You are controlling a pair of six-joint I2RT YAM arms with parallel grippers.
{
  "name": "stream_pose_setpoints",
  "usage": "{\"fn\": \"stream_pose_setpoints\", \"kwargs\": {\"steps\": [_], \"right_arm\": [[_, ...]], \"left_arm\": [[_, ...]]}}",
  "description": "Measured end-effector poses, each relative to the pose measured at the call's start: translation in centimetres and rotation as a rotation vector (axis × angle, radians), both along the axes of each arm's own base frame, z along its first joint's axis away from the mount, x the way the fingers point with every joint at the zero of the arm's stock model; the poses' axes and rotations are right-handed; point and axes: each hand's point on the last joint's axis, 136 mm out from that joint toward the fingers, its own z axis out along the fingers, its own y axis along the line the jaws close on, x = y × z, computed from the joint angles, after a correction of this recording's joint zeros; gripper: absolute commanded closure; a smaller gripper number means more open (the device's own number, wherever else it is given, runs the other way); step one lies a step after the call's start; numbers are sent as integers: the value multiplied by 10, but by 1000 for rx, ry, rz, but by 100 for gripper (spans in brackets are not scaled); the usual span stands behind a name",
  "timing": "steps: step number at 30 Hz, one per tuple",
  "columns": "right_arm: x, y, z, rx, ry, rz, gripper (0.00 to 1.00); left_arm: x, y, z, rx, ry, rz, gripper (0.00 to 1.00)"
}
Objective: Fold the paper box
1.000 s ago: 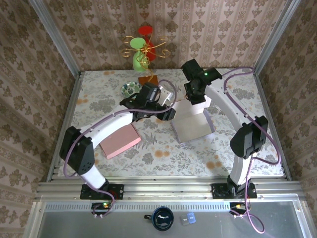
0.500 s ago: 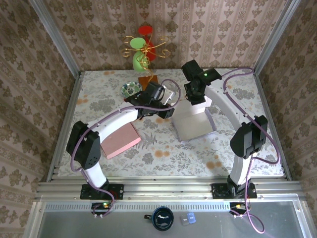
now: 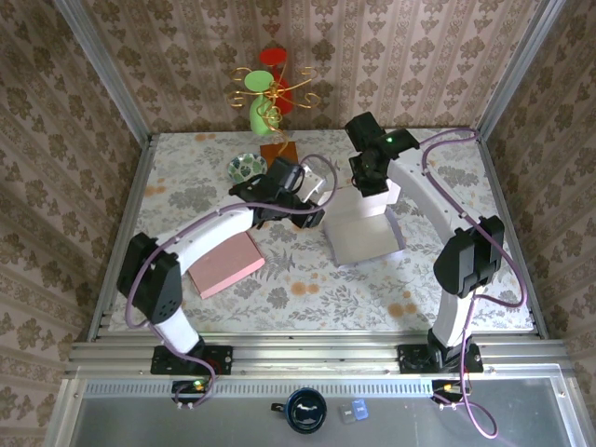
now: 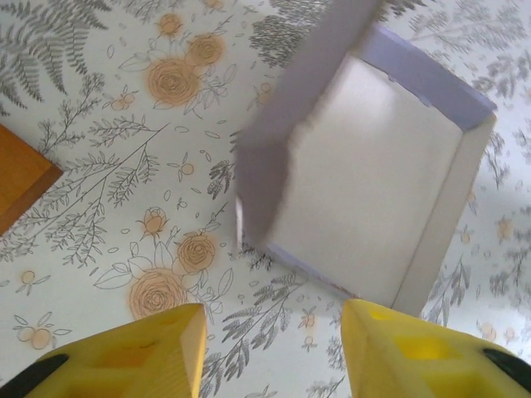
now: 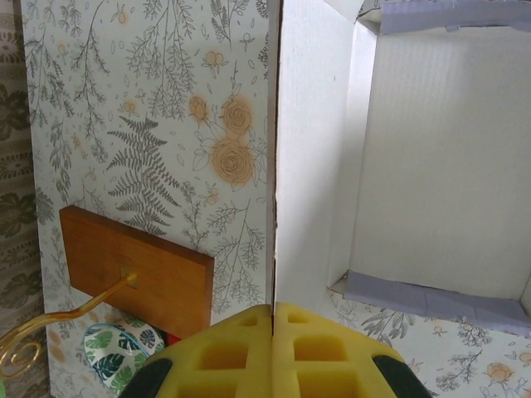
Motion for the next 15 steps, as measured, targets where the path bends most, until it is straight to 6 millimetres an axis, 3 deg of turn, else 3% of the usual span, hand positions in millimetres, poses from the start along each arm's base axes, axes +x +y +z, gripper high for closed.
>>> {"fn": "stream_pose_setpoints", "kwargs": {"steps": [5,11,15], "right_arm": [[0,3,0,15,0,6,100],[0,4,0,20,2,12,100],[2,5,-2,25,-2,13,100]], "left_arm": [[-6,5,6,3,-31,-52,50],[16,-8,2,8,-26,-51,52],[29,-22,-8,12,-7,-58,63]]}}
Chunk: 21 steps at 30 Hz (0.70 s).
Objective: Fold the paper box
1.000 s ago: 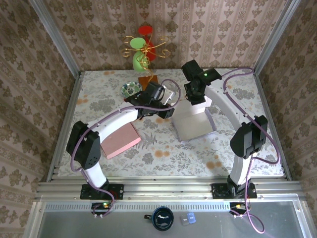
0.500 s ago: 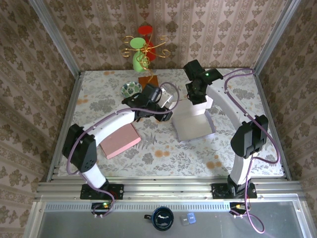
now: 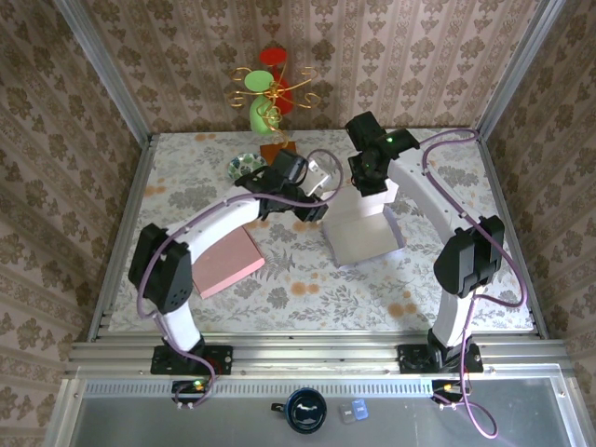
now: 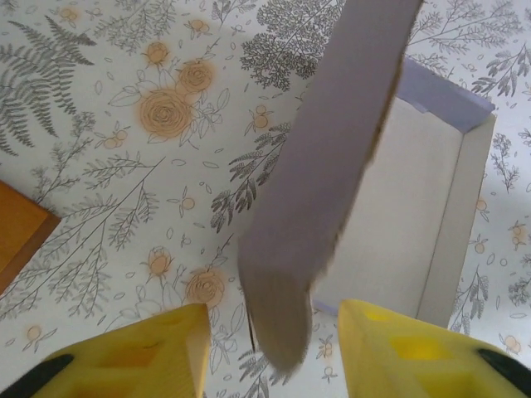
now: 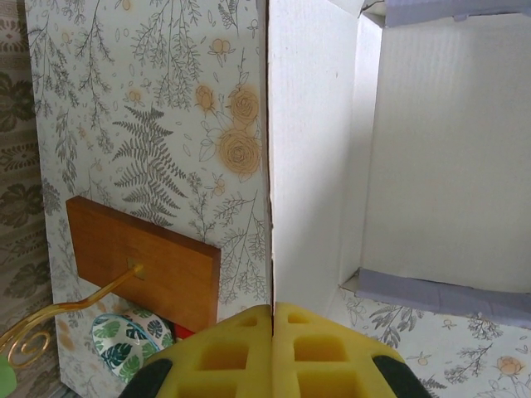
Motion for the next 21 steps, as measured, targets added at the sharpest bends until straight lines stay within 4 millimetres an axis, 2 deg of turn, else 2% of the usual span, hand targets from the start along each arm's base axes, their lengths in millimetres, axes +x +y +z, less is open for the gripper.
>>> {"fn": "stream_pose_setpoints", "kwargs": {"steps": [3,17,19,21], "right_arm": [[0,0,-3,-1,3,0,100],[0,3,-5,13,5,6,100],[0,3,-6,13,6,6,100],[1,3,-5,15,2,7,100]], "left_arm": [[5,-5,-6,14,14,-5,78],[-1,0,-19,48,46,-9,80],[-2,0,-20,50,50,-8,85],[-2,1,-20,51,54,-3,95]]}}
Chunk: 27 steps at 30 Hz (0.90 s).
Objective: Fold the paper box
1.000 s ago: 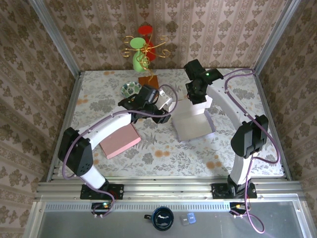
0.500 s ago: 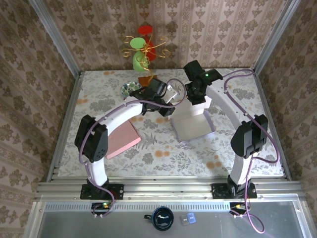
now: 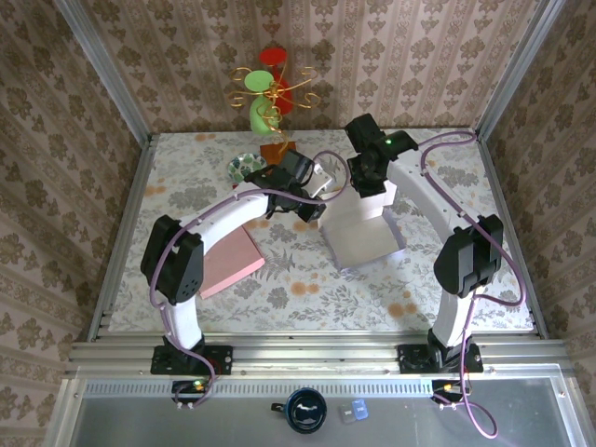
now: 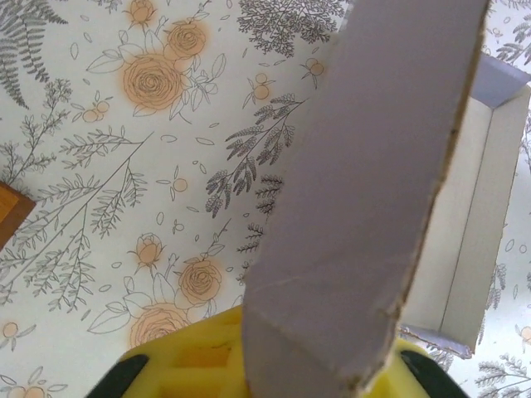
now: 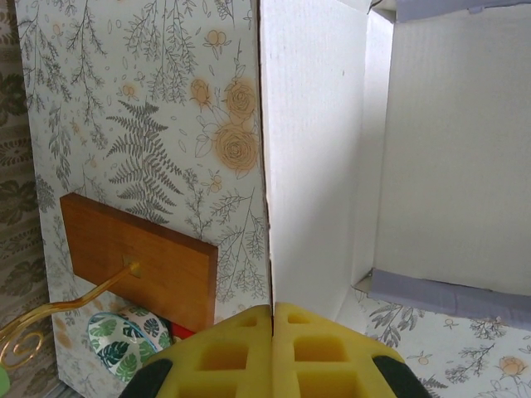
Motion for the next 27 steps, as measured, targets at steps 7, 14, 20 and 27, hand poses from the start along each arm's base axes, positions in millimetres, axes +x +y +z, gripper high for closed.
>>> {"fn": "stream_pose_setpoints", "kwargs": {"steps": [7,14,20,27], "right_arm": [[5,0,-3,-18,-27,59,81],[16,2,22,-120,-194,293,55],[15,-7,59,-224,-443,656,51],[-4,-46,61,-397,-586,1043,51]], "left_arm": [[-2,3,-3,15,7,-3,100],[-1,12,5,3,8,-19,100],[-1,36,13,21,-1,-76,100],[2,75,16,89,-29,-148,100]]}}
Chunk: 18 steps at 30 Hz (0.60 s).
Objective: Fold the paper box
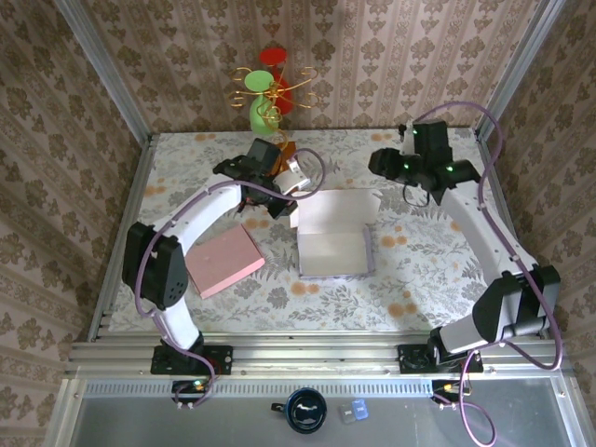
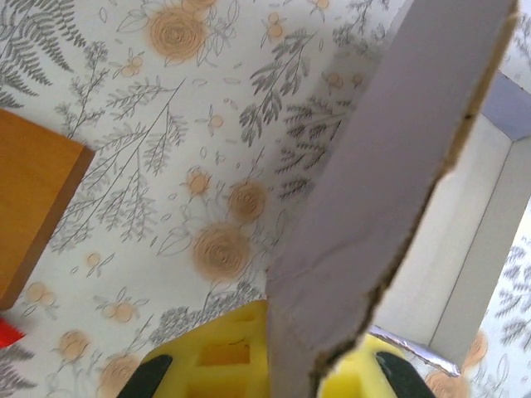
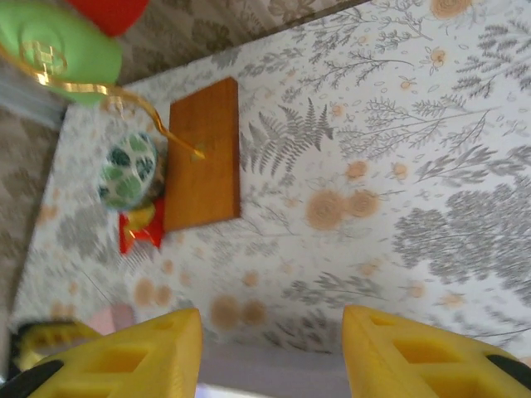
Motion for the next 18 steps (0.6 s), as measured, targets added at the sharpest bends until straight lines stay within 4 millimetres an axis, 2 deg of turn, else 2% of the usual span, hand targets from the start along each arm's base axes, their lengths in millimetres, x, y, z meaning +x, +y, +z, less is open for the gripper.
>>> {"fn": "stream_pose_setpoints", "kwargs": {"steps": [2,4,8,12,18], "right_arm": [[-10,-4,-13,-51,-8,84,50],[-24,1,-29,-97,-15,190,49],[-42,10,-50,-157,-31,340,48],[-41,11,-59,-220,-54,416,47],[-32,18,-99,-261,24,490,47]], "left_arm": [[3,10,-2,16,2,-2,100],[5,18,-4,28,1,-1,100],[8,23,-5,38,-6,-6,100],[8,23,-4,39,-12,-13,100],[9,24,-4,42,-17,-11,99]]}}
